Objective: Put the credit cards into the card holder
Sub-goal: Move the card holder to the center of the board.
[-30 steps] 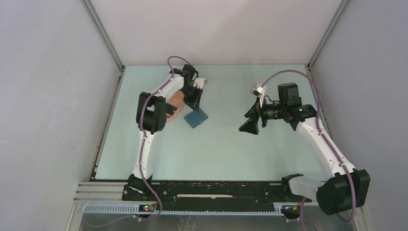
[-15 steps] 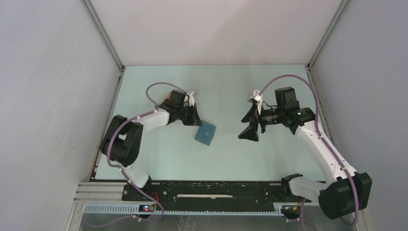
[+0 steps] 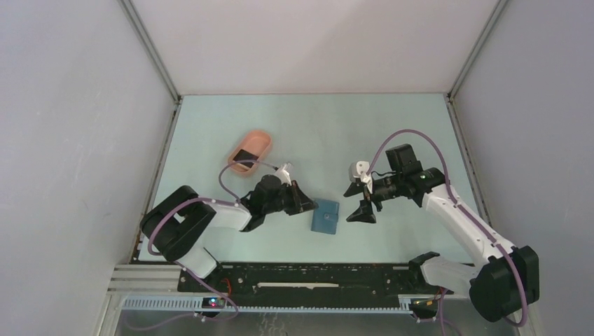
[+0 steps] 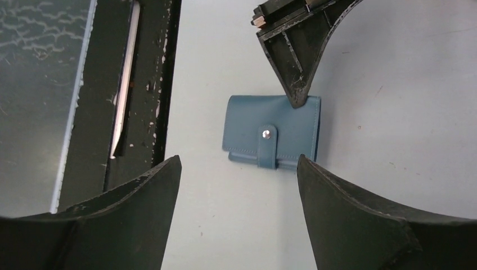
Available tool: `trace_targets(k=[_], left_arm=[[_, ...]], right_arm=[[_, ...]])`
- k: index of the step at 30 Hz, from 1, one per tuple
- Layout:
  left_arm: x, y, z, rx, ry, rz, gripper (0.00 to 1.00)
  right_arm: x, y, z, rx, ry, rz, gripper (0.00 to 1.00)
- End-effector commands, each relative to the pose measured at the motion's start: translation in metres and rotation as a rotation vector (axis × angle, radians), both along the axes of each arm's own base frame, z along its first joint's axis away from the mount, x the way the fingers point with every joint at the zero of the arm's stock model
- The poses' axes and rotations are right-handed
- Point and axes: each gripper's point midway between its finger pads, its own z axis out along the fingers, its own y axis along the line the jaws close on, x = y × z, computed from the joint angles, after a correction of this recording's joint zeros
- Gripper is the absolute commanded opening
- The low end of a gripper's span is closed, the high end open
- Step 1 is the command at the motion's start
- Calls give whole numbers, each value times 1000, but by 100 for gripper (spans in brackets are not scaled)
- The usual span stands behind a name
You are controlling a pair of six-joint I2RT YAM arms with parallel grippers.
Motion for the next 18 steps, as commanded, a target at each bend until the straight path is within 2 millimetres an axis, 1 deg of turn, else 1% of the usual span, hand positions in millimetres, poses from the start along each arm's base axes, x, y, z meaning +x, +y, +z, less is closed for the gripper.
trace_targets(k=[1, 6, 10, 13, 15, 18], left_arm=[[7, -24, 53, -243, -93, 81, 0], [-1, -30, 50, -301, -79, 87, 0], [-3, -28, 45, -335, -69, 125, 0], [-3, -27, 46, -349, -66, 140, 0], [-4, -27, 46, -346, -67, 144, 0], [-4, -28, 45, -331, -68, 141, 0]], right_arm=[[3, 5, -15, -41, -105, 87, 82], [2, 10, -34, -116, -100, 116, 74], [-1, 16, -45, -162, -90, 130, 69], [0, 20, -54, -200, -75, 121, 66], [3, 24, -60, -231, -77, 105, 64], [15, 26, -72, -307, -105, 51, 62]])
